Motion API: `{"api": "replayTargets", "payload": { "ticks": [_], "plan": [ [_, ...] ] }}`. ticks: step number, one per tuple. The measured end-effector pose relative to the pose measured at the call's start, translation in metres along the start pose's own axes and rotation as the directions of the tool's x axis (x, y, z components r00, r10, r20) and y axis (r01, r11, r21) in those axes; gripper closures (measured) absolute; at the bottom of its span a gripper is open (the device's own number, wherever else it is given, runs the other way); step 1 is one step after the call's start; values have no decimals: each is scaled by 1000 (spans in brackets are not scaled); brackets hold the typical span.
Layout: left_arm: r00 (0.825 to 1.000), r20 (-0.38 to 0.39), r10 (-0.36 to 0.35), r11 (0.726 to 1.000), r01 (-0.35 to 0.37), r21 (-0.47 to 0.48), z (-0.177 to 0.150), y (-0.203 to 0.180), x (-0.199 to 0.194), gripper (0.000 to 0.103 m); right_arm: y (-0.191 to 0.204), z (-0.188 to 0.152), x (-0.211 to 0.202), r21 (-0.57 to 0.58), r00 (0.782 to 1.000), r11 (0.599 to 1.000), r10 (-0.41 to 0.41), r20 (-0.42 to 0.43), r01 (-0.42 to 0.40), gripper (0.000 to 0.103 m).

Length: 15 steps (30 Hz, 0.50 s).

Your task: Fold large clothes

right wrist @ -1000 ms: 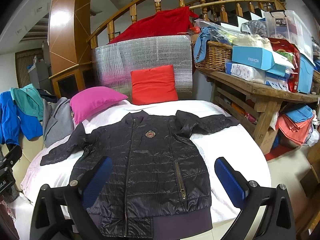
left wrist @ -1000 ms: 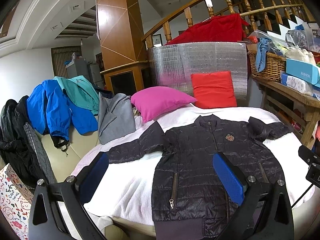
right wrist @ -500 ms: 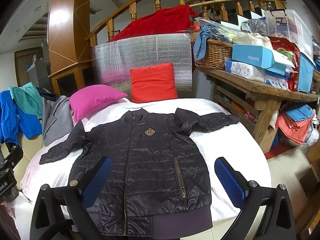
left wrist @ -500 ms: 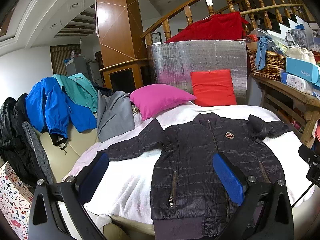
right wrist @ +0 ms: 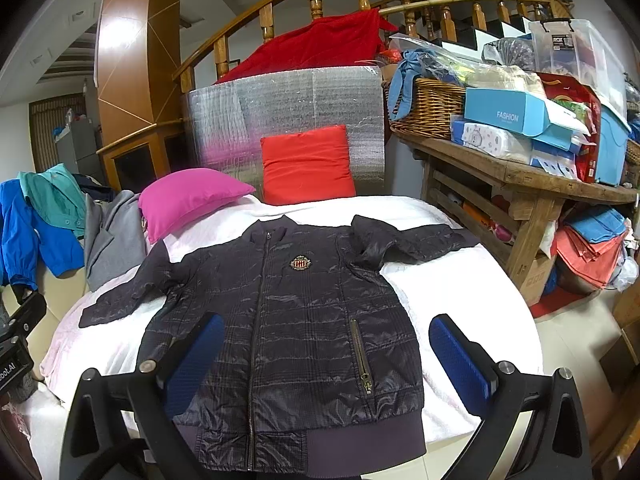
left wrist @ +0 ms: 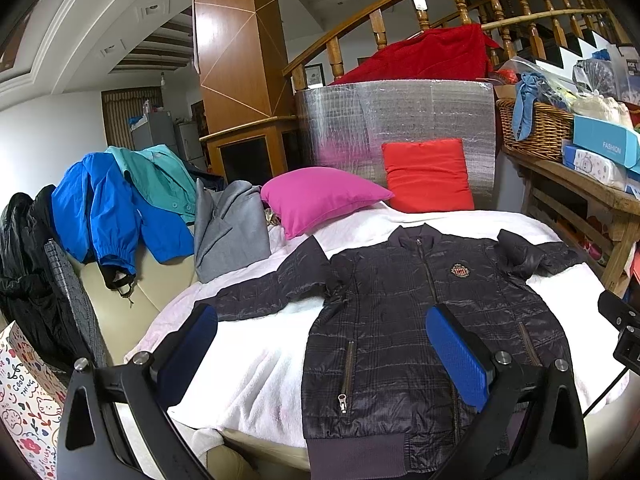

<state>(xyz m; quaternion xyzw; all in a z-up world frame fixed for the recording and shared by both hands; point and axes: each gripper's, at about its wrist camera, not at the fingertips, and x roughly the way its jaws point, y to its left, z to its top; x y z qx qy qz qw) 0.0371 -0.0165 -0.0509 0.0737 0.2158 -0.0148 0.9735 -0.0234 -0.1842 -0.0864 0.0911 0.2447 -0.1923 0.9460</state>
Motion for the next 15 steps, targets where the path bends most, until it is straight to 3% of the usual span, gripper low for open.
{"api": "replayTargets", "payload": {
  "ticks": [15],
  "plan": [
    [1000, -17, 1, 1000, -1, -4, 3, 0, 10, 0, 0, -2, 11, -1, 1000, 1000, -2, -20, 2, 0]
  ]
}}
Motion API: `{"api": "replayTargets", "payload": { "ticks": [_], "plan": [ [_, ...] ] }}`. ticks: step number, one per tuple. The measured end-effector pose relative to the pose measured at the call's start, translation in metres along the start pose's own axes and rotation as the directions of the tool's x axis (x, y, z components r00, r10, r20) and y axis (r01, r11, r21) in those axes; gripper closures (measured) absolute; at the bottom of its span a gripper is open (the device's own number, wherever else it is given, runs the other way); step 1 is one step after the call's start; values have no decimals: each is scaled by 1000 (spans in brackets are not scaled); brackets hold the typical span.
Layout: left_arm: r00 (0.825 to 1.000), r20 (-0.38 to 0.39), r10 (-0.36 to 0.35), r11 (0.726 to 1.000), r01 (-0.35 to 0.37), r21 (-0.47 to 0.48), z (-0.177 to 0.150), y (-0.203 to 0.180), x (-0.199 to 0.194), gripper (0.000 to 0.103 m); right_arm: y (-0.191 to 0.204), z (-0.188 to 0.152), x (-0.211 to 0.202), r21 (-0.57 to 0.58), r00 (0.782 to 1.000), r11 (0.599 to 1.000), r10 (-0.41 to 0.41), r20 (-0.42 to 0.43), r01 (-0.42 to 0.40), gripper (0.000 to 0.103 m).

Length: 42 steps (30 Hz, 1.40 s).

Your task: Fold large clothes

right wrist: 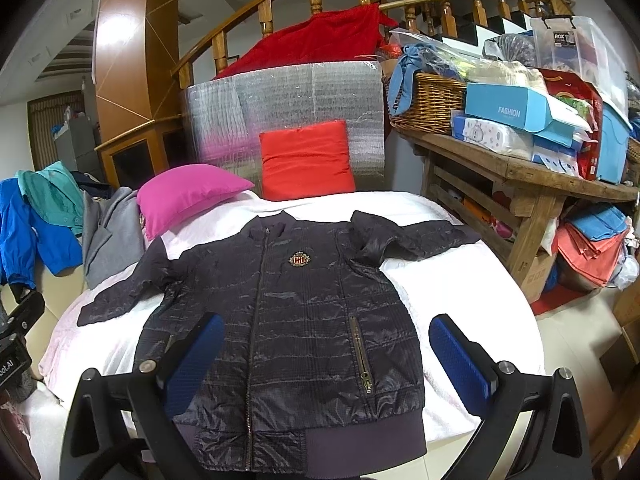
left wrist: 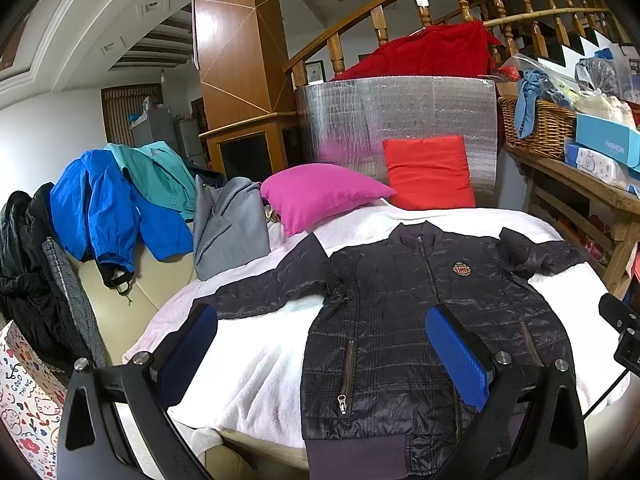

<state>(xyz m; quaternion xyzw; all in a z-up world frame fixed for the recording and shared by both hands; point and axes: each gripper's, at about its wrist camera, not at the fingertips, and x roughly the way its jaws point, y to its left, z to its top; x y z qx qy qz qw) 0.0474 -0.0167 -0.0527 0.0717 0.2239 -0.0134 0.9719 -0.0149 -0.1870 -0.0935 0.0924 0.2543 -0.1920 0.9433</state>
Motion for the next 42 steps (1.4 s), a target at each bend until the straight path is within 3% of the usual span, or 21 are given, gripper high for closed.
{"api": "replayTargets", "payload": {
  "ticks": [10, 14, 18, 22, 26, 28, 31, 37, 40, 42],
  "plan": [
    [999, -45, 11, 1000, -11, 5, 6, -8, 36, 0, -11, 9, 38, 20, 999, 1000, -12, -41, 13, 0],
    [994, -113, 11, 1000, -8, 22, 2, -19, 71, 0, -35, 14, 71, 61, 997, 998, -18, -74, 22, 0],
    [978, -208, -2, 999, 10, 36, -10, -33, 119, 0, -81, 20, 118, 128, 994, 990, -41, -105, 54, 0],
    [939, -344, -22, 998, 39, 43, -33, -47, 183, 0, -141, 28, 184, 227, 989, 974, 25, -144, 9, 0],
    [882, -470, -9, 999, 33, 44, -63, -54, 243, 0, -209, 39, 263, 417, 979, 904, 160, -127, -93, 0],
    [856, -517, -3, 999, 29, 42, -74, -55, 264, 0, -248, 44, 307, 532, 973, 838, 207, -98, -125, 0],
    [834, -552, 23, 998, 15, 63, -85, -62, 290, 0, -293, 48, 357, 661, 974, 738, 222, -47, -136, 0],
    [830, -554, 57, 994, 7, 112, -93, -81, 319, 0, -344, 47, 431, 793, 978, 605, 200, -65, -71, 7],
    [841, -536, 71, 990, 5, 139, -93, -88, 323, 0, -354, 44, 455, 825, 977, 564, 177, -114, -6, 13],
    [846, -529, 68, 989, 10, 144, -94, -89, 324, 0, -356, 51, 462, 815, 987, 579, 113, -114, 28, 19]
  ]
}}
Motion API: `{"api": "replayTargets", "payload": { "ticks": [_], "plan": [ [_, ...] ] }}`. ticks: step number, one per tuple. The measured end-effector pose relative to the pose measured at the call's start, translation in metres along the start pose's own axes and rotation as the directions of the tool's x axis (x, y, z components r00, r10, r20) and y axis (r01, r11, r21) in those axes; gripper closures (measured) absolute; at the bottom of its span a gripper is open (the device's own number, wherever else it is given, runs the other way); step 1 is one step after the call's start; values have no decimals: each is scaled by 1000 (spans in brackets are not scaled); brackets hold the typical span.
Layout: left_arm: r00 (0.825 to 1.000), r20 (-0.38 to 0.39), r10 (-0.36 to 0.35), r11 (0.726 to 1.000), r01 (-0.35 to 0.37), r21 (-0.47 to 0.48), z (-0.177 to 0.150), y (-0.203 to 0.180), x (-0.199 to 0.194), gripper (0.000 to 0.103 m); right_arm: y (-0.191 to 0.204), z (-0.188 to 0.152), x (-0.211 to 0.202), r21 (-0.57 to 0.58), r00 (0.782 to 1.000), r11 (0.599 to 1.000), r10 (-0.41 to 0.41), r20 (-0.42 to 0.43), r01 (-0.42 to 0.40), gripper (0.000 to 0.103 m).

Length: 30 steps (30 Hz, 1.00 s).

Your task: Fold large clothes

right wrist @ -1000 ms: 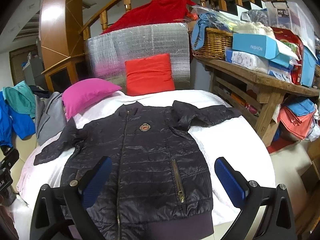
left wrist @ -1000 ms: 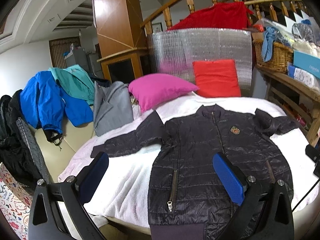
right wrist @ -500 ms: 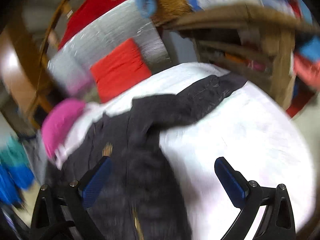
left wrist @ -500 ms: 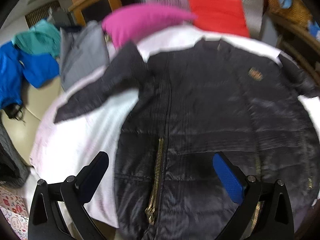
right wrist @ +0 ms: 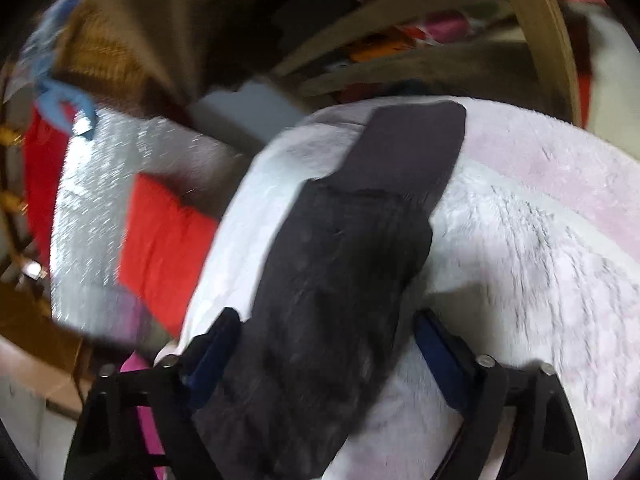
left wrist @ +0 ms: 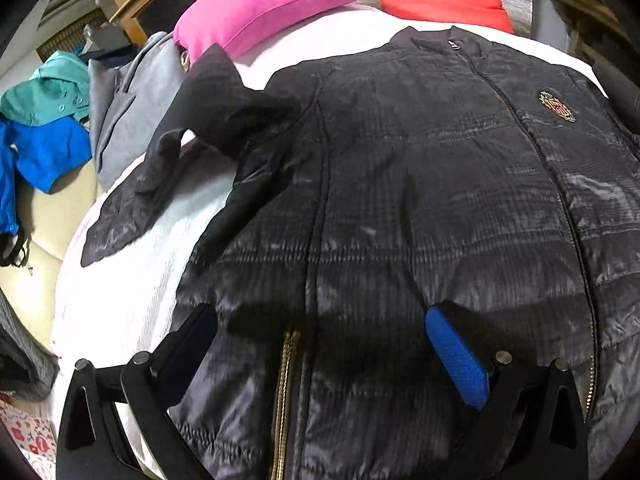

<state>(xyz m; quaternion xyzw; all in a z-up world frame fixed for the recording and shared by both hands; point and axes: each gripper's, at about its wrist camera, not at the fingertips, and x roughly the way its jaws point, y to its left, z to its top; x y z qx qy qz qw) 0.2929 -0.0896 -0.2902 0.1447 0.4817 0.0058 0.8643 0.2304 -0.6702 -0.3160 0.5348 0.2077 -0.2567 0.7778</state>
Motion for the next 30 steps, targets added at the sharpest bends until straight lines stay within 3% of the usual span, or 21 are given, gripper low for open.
{"api": "replayTargets", "payload": {
  "ticks": [1, 2, 5, 8, 11, 15, 21, 25, 28, 30],
  "plan": [
    [1000, 1, -5, 1000, 5, -2, -1, 0, 0, 0, 4, 5, 5, -13, 1000, 1000, -11, 7, 11, 20],
    [1000, 2, -16, 1000, 16, -9, -3, 1, 2, 0, 5, 9, 11, -22, 1000, 999, -29, 7, 29, 29],
    [999, 9, -44, 998, 44, -41, -8, 6, 4, 0, -2, 17, 22, -3, 999, 999, -45, 7, 45, 81],
    [997, 1, -82, 992, 82, -95, -13, 14, 5, 0, 3, 12, 5, -8, 998, 999, 35, 58, -35, 89],
    [994, -9, -111, 989, 110, -104, -18, 18, 4, 0, 37, -2, -25, -151, 989, 985, 101, 107, -84, 90],
    [990, -38, -133, 988, 130, -79, -18, 31, -5, 0, 109, -37, -79, -358, 965, 915, 237, 109, -184, 90],
    [992, 85, -89, 987, 99, -122, -32, 79, -52, 0, 213, -134, -123, -544, 924, 767, 381, -41, -341, 90],
    [986, 159, -52, 986, 76, -151, -45, 110, -83, 0, 261, -225, -112, -600, 903, 684, 388, -183, -415, 90],
    [979, 200, -31, 985, 64, -158, -47, 128, -93, 0, 280, -284, -82, -555, 887, 692, 354, -298, -462, 89],
    [976, 214, -30, 985, 65, -160, -49, 138, -97, 0, 281, -330, -64, -526, 878, 712, 295, -377, -465, 81]
  ]
}}
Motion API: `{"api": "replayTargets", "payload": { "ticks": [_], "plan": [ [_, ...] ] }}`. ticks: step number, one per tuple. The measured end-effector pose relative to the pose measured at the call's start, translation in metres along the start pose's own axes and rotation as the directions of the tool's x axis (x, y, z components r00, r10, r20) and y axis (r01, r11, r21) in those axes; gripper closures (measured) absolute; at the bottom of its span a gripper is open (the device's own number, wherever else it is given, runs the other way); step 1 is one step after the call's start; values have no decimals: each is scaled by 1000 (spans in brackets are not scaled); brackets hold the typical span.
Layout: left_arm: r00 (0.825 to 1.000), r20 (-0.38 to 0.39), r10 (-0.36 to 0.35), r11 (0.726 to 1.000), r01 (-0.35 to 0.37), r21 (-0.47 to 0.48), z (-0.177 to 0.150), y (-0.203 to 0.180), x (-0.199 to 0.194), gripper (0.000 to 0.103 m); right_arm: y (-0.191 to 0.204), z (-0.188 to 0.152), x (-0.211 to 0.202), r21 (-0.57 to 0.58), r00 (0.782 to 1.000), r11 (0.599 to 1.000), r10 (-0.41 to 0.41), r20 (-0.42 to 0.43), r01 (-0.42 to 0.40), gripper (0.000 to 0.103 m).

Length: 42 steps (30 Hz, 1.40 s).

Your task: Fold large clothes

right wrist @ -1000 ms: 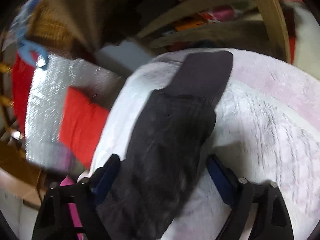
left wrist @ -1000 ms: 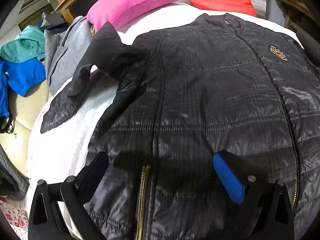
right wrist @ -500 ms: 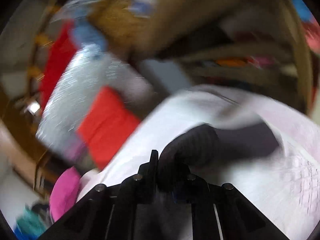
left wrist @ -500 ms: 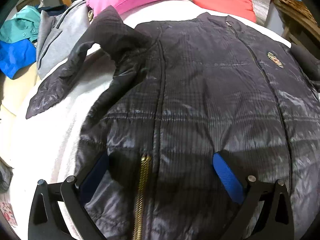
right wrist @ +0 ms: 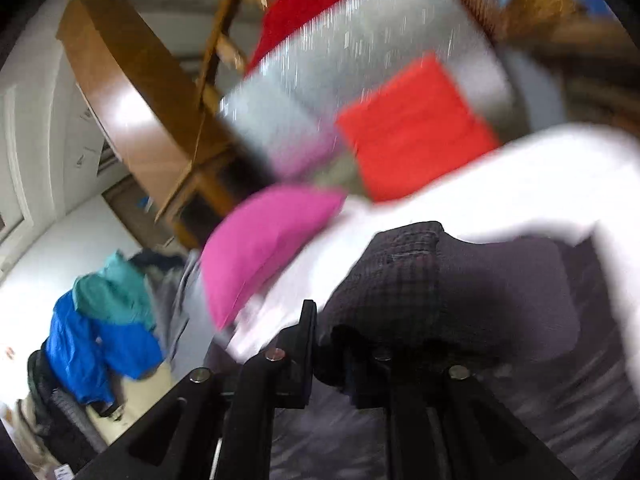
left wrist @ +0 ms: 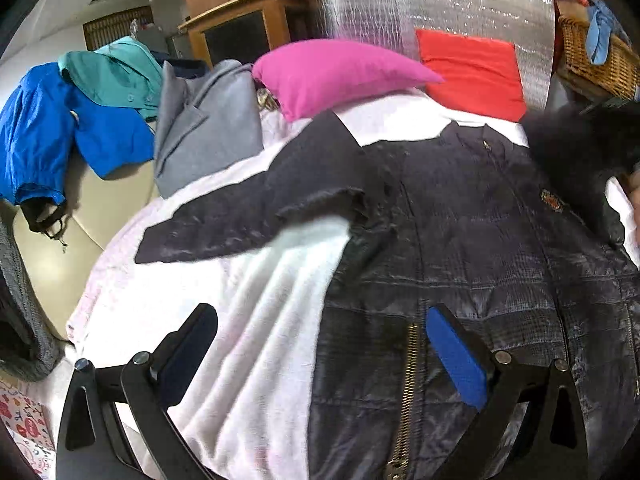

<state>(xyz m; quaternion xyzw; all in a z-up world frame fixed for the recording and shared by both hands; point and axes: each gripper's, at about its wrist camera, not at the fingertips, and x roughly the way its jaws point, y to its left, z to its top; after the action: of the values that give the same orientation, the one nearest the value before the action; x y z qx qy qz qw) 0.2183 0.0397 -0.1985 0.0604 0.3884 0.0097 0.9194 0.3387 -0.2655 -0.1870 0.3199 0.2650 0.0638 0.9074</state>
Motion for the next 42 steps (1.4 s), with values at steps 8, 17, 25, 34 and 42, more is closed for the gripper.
{"api": "replayTargets", "payload": {
  "ticks": [8, 17, 25, 34, 42],
  "plan": [
    [1000, -16, -26, 999, 25, -33, 21, 2, 31, 0, -16, -91, 48, 53, 924, 994, 108, -367, -95, 21],
    [975, -82, -207, 977, 210, 26, 56, -80, 56, 0, -104, -51, -43, 199, 897, 948, 304, -321, -249, 20],
    [964, -42, -264, 958, 267, 106, 80, -186, 53, 0, -222, 10, -106, 360, 988, 931, -102, 113, 55, 20],
    [982, -99, -161, 947, 182, 265, 71, -264, 108, 31, -251, 3, -31, 311, 960, 915, -280, 28, 257, 54],
    [978, -83, -191, 971, 200, 129, 102, -206, 112, 67, -257, -8, -51, 312, 958, 931, -246, 147, 191, 64]
  ]
}}
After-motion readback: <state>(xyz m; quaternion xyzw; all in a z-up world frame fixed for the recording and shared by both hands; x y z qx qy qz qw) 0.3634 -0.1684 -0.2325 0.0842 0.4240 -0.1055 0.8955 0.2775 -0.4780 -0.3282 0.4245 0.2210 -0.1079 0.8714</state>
